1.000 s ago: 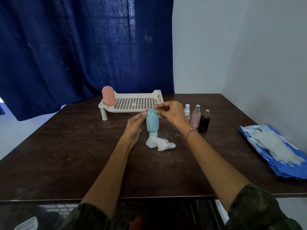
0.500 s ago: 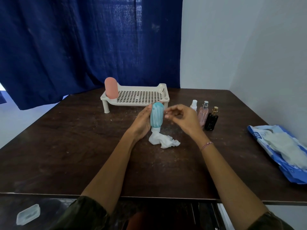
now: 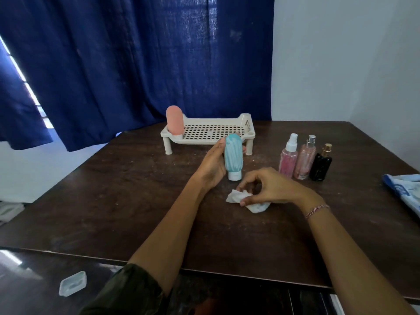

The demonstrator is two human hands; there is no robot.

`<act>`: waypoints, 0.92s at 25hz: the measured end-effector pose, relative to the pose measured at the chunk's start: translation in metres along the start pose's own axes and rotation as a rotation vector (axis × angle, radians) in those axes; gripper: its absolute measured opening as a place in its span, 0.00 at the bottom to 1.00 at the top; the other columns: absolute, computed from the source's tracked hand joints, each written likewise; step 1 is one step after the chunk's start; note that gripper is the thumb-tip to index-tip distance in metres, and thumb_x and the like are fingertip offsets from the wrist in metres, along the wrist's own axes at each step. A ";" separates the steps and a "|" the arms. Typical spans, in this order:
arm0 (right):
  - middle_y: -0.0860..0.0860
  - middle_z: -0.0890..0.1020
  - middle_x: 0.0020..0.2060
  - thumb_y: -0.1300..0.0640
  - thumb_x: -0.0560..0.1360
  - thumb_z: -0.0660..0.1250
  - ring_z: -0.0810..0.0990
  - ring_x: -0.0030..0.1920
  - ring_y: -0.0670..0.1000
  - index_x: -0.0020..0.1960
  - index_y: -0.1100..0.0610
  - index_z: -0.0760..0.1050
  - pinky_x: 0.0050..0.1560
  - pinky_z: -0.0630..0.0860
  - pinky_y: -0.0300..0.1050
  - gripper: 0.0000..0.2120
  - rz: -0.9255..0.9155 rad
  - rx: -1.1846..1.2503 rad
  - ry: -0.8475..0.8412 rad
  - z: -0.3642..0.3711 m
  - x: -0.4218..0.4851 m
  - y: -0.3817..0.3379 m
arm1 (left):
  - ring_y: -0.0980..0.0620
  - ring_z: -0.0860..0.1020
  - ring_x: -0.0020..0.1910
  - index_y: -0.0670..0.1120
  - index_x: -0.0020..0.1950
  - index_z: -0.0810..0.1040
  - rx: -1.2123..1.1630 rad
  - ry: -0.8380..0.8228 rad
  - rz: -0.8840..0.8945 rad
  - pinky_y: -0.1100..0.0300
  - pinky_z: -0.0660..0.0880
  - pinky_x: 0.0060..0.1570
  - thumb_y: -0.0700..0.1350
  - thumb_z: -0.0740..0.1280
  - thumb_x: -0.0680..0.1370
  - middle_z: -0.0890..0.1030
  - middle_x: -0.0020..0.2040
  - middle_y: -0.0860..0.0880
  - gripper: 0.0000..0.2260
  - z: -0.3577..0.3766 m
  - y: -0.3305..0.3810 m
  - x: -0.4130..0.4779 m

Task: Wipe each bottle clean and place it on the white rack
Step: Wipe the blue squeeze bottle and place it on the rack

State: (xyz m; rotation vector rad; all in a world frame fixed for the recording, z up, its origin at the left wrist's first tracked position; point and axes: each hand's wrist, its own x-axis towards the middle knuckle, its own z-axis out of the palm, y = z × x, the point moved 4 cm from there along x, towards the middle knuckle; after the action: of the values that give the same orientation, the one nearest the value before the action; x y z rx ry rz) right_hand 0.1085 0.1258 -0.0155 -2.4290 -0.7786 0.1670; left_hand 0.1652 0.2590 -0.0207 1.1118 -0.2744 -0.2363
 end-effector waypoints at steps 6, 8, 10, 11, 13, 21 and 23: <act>0.50 0.83 0.46 0.63 0.71 0.70 0.80 0.47 0.44 0.50 0.56 0.81 0.48 0.76 0.33 0.09 0.047 0.319 0.508 -0.029 -0.004 0.010 | 0.46 0.76 0.61 0.46 0.72 0.65 -0.072 0.011 -0.012 0.49 0.75 0.59 0.51 0.52 0.82 0.73 0.66 0.40 0.20 -0.003 -0.004 0.004; 0.50 0.83 0.47 0.65 0.71 0.69 0.80 0.48 0.44 0.51 0.57 0.81 0.50 0.76 0.33 0.09 0.076 0.436 0.684 -0.036 -0.008 0.014 | 0.45 0.74 0.65 0.45 0.72 0.65 -0.087 0.022 -0.031 0.48 0.73 0.61 0.51 0.53 0.82 0.72 0.68 0.40 0.20 -0.003 -0.007 0.006; 0.50 0.84 0.48 0.66 0.72 0.68 0.81 0.49 0.45 0.49 0.56 0.82 0.51 0.78 0.38 0.09 0.088 0.504 0.773 -0.036 -0.008 0.015 | 0.45 0.74 0.65 0.45 0.72 0.66 -0.075 0.015 -0.034 0.48 0.73 0.62 0.51 0.54 0.82 0.73 0.67 0.41 0.20 0.000 -0.009 0.006; 0.49 0.84 0.48 0.67 0.73 0.67 0.81 0.49 0.45 0.48 0.54 0.82 0.51 0.78 0.40 0.10 0.103 0.529 0.801 -0.035 -0.008 0.016 | 0.45 0.75 0.63 0.45 0.71 0.67 -0.069 0.007 -0.034 0.48 0.73 0.61 0.50 0.54 0.82 0.75 0.65 0.41 0.19 0.002 -0.009 0.006; 0.47 0.83 0.49 0.66 0.75 0.65 0.80 0.51 0.45 0.47 0.50 0.81 0.52 0.78 0.41 0.12 0.131 0.600 0.848 -0.035 -0.009 0.016 | 0.47 0.78 0.58 0.45 0.68 0.69 -0.067 -0.003 -0.036 0.47 0.73 0.60 0.50 0.53 0.83 0.77 0.61 0.42 0.17 0.005 -0.009 0.004; 0.49 0.81 0.53 0.61 0.67 0.74 0.79 0.53 0.43 0.56 0.58 0.79 0.51 0.76 0.34 0.18 0.016 0.547 0.933 -0.034 -0.006 0.010 | 0.47 0.76 0.58 0.43 0.71 0.66 -0.061 -0.088 -0.024 0.51 0.74 0.58 0.50 0.52 0.83 0.74 0.65 0.40 0.20 0.011 -0.014 0.004; 0.50 0.82 0.52 0.62 0.68 0.73 0.79 0.51 0.42 0.56 0.58 0.79 0.49 0.76 0.31 0.16 -0.002 0.472 0.966 -0.033 -0.006 0.007 | 0.45 0.74 0.61 0.44 0.72 0.65 -0.074 -0.118 -0.033 0.49 0.73 0.59 0.50 0.51 0.83 0.73 0.67 0.39 0.20 0.012 -0.016 0.004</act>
State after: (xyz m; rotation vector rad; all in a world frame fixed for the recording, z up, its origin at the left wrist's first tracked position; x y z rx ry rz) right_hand 0.1165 0.1013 0.0071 -1.7368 -0.2443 -0.6979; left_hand 0.1646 0.2409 -0.0296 1.0316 -0.3495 -0.3394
